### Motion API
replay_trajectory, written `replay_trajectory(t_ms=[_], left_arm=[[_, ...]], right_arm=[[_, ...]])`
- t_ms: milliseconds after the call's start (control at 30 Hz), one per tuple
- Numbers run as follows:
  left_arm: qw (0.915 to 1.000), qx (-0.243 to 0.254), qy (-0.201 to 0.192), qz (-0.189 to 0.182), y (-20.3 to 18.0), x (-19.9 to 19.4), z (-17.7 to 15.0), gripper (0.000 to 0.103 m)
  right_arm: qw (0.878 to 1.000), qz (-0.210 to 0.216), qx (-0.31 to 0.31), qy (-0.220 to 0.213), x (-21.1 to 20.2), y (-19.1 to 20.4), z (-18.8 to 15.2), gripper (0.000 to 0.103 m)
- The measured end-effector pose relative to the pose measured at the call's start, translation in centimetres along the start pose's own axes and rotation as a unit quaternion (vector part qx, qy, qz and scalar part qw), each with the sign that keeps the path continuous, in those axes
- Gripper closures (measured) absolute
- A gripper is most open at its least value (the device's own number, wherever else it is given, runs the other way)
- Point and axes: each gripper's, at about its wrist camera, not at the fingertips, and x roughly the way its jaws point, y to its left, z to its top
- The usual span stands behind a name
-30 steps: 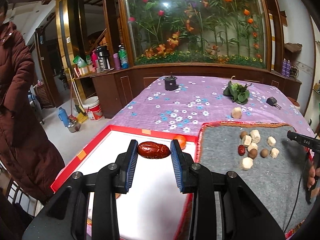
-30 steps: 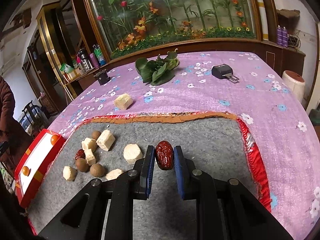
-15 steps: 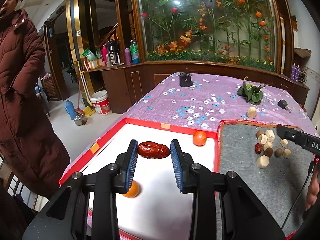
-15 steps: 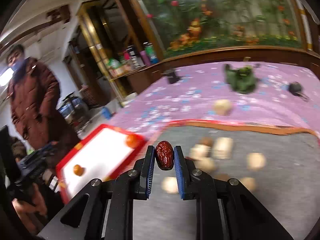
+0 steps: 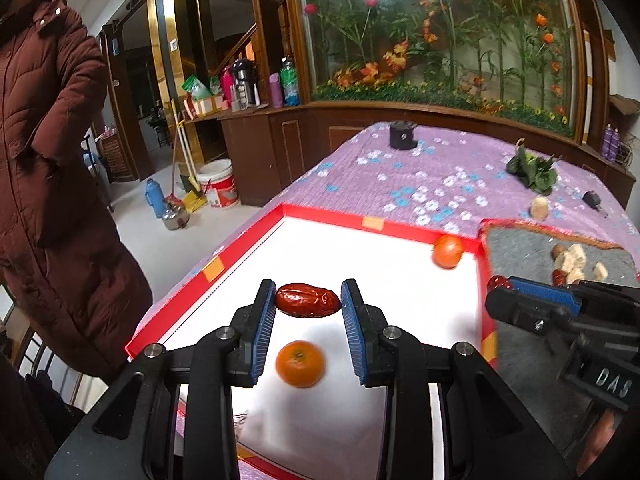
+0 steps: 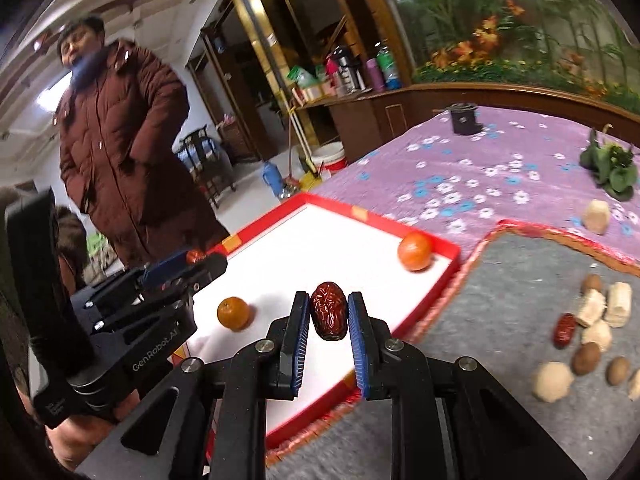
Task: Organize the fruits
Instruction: 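Carry both red dates into the white tray and open both tools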
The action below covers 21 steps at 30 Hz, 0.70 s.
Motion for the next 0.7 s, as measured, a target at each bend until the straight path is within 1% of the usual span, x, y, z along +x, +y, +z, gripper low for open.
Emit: replay_trajectory(t_ms=[67, 200, 233, 267, 333, 367, 400, 467, 567, 700], left_arm=[[0.9999, -0.004, 0.015, 0.004, 0.4, 0.8, -0.4, 0.072], [0.9989, 0.002, 0.047, 0.003, 0.4, 2.4, -1.3, 0.072], [0.9983, 0.002, 0.059, 0.001, 0.4, 2.9, -1.5, 0.069], [0.9980, 0.000, 0.064, 0.000, 0.4, 3.1, -1.7, 0.063], [0.9976, -0.005, 0.069, -0.002, 0.5, 3.3, -2.0, 0.040], [0.9977, -0.004, 0.067, -0.002, 0.4, 3.2, -2.0, 0.038], [0.9979, -0.003, 0.065, 0.000, 0.4, 3.1, -2.0, 0.038], [0.9980, 0.002, 0.063, 0.001, 0.3, 2.8, -1.9, 0.038], [0.9982, 0.008, 0.058, -0.004, -0.2, 2.2, -1.6, 0.038], [0.9978, 0.029, 0.051, -0.031, -1.9, 0.9, -1.5, 0.037]], right_arm=[[1.000, 0.001, -0.002, 0.012, 1.1, 0.4, -0.3, 0.084], [0.999, -0.008, -0.012, 0.028, 2.6, 0.6, -1.0, 0.083], [0.999, -0.007, -0.012, 0.035, 3.0, 0.7, -1.1, 0.083], [0.999, -0.005, -0.012, 0.040, 3.2, 0.6, -1.1, 0.083], [0.999, -0.005, -0.011, 0.039, 3.2, 0.5, -1.1, 0.080], [0.999, -0.002, -0.009, 0.036, 3.0, 0.4, -1.1, 0.072], [0.999, 0.001, -0.005, 0.032, 2.8, 0.2, -1.0, 0.064], [1.000, 0.005, 0.002, 0.018, 2.0, -0.1, -1.0, 0.058], [1.000, 0.001, 0.011, 0.006, 0.8, -0.8, -1.0, 0.058], [0.999, -0.011, 0.031, -0.013, -1.4, -2.9, -1.0, 0.058]])
